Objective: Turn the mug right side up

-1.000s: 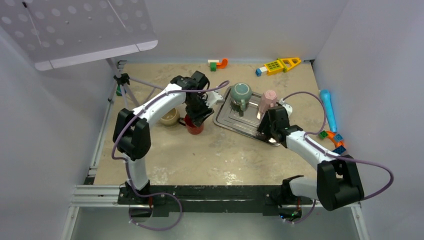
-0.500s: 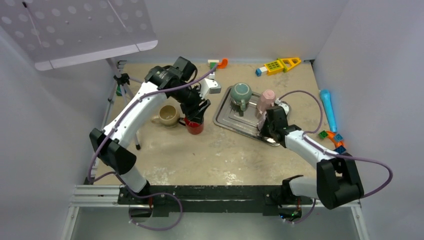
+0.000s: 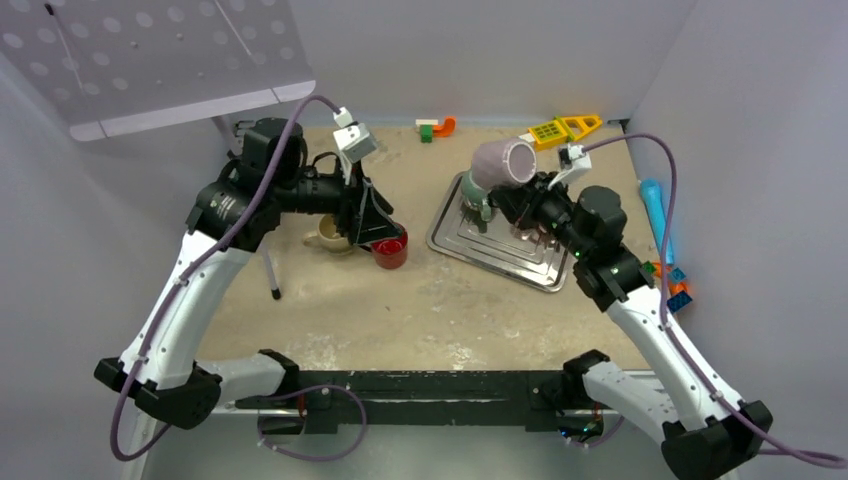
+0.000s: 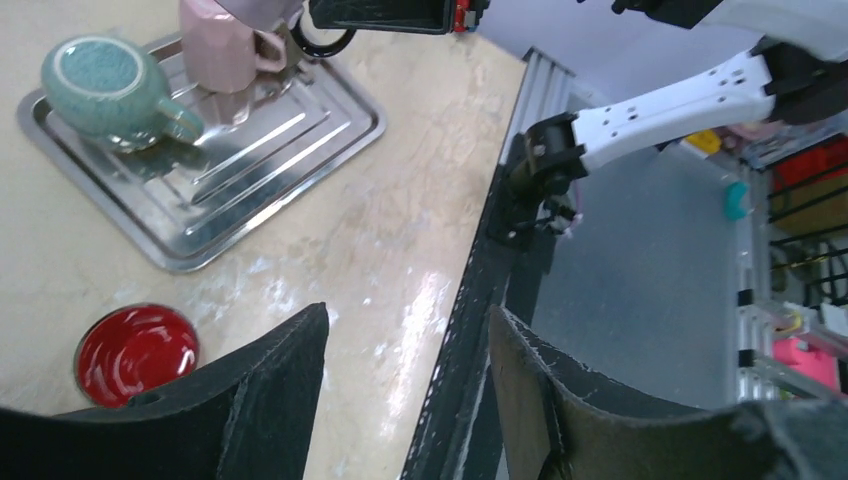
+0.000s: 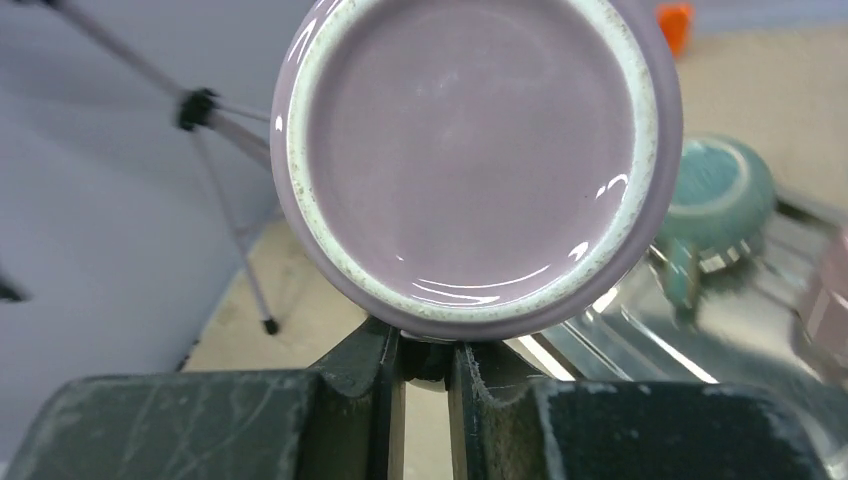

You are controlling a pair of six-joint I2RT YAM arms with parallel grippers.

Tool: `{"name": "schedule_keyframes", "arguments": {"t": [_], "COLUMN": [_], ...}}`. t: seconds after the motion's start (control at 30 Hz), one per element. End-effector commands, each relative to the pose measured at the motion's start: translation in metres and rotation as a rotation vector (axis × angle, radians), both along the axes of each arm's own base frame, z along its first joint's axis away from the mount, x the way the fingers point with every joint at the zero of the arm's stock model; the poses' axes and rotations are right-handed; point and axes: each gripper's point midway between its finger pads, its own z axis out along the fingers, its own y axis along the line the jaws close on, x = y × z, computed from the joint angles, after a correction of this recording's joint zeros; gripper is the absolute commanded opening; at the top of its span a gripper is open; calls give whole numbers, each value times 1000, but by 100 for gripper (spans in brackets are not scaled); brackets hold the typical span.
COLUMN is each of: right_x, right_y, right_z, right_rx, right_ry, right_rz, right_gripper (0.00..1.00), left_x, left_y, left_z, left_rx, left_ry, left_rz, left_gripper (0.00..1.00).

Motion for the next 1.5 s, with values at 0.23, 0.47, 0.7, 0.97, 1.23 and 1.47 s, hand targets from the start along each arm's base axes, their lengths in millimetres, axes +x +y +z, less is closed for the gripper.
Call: {"name": "schedule_keyframes", "arguments": {"t": [0.23, 0.47, 0.7, 0.97, 1.23, 1.47], "right_x": [-141, -164, -161, -155, -84, 20], "right_y": [46, 58, 72, 100, 101, -10], "right_z": [209, 212, 221, 215, 152, 48], "right_rx": [199, 242, 260, 277, 129, -124], "right_ry": [-729, -751, -763, -739, -493, -49], "right_rz": [657, 815, 840, 915, 643, -142], "right_gripper": [0, 0, 0, 0, 45, 68], "left_x": [-25, -41, -36, -39, 3, 56], "left_y": [-23, -23, -29, -34, -32, 38], "left_z": [117, 146, 146, 146, 85, -71], "left_rx": [-664, -743, -775, -790, -633, 129], "left_ry": [-187, -199, -124, -65, 57, -134], "left_rz": [-115, -188, -173, -188, 95, 422], "left_gripper": [77, 79, 83, 75, 0, 0]}}
